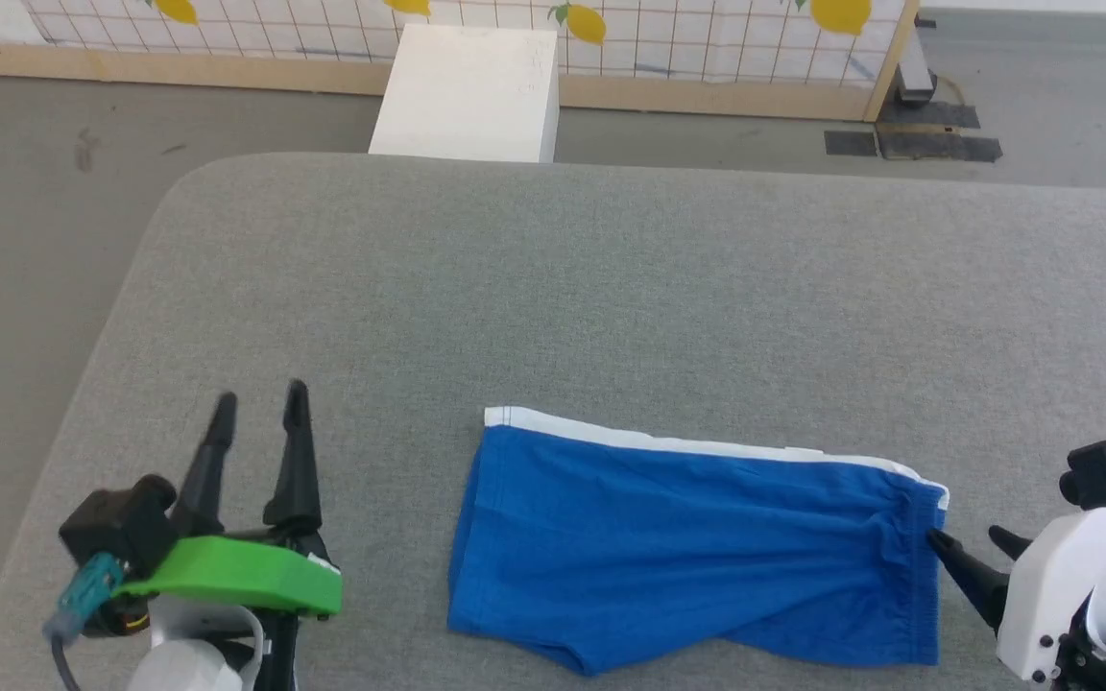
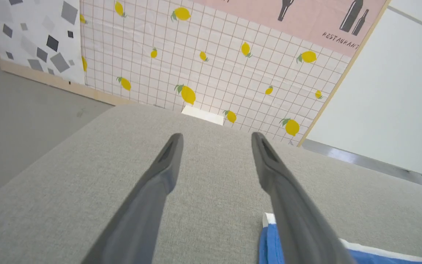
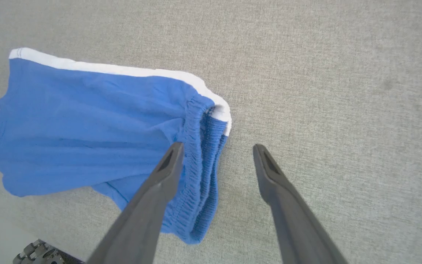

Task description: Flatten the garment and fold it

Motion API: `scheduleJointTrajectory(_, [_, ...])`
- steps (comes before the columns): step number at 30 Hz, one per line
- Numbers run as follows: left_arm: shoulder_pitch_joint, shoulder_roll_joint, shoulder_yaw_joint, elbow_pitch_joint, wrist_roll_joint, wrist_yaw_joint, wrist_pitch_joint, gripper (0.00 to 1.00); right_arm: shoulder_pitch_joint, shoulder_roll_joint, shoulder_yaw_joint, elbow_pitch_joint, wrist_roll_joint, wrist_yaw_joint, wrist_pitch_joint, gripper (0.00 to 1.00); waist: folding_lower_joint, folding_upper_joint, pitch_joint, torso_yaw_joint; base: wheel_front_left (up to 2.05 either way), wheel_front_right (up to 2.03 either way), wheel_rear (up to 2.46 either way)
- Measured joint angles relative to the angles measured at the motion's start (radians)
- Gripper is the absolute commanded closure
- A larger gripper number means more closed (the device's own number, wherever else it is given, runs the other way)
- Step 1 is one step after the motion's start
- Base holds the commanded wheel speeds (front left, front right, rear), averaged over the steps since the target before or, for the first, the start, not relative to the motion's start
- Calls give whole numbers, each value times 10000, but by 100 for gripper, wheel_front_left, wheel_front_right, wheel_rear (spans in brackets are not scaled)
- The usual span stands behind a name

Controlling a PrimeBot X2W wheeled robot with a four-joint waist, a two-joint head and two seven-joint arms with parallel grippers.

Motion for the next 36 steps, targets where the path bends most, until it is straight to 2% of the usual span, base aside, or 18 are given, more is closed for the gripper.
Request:
scheduleJointTrajectory(4, [3, 40, 25, -157, 815, -119, -934, 0, 151, -397, 282, 119, 600, 2, -90, 0, 0, 0, 153, -23, 0, 0, 0])
scheduleJointTrajectory(11, [4, -389, 487, -688, 1515, -387, -1053, 0, 104, -991, 953, 1101, 1315, 2, -428, 0, 0, 0, 465, 47, 0, 0, 0])
scheduleJointTrajectory(22, [18, -941, 1018, -761, 2023, -920, -1055, 0, -1013, -1022, 2548, 2211, 1990, 0, -951, 0, 0, 0, 700, 268, 0, 0, 0])
scheduleJointTrajectory(27, [18, -1099, 1101, -731, 2102, -1072, -1055, 0, -1340, -1212, 2897, 2598, 2151, 4, -1221, 0, 0, 0, 793, 323, 0, 0, 0])
scheduleJointTrajectory(28, [18, -1110, 1106, -723, 2102, -1081, -1055, 0, -1391, -1256, 2930, 2660, 2151, 8, -1243, 19, 0, 0, 807, 328, 0, 0, 0])
scheduleJointTrajectory(29, [18, -1126, 1122, -715, 2105, -1089, -1055, 0, -1456, -1294, 2976, 2711, 2155, 8, -1260, 94, 0, 0, 815, 329, 0, 0, 0])
scheduleJointTrajectory(30, [18, -1137, 1143, -719, 2109, -1091, -1055, 0, -1502, -1317, 2991, 2771, 2155, 10, -1335, 100, 0, 0, 821, 324, 0, 0, 0])
scheduleJointTrajectory(36, [19, -1183, 1198, -725, 2111, -1164, -1055, 0, -1609, -1576, 2865, 3032, 2186, 12, -1488, 100, 0, 0, 851, 245, 0, 0, 0])
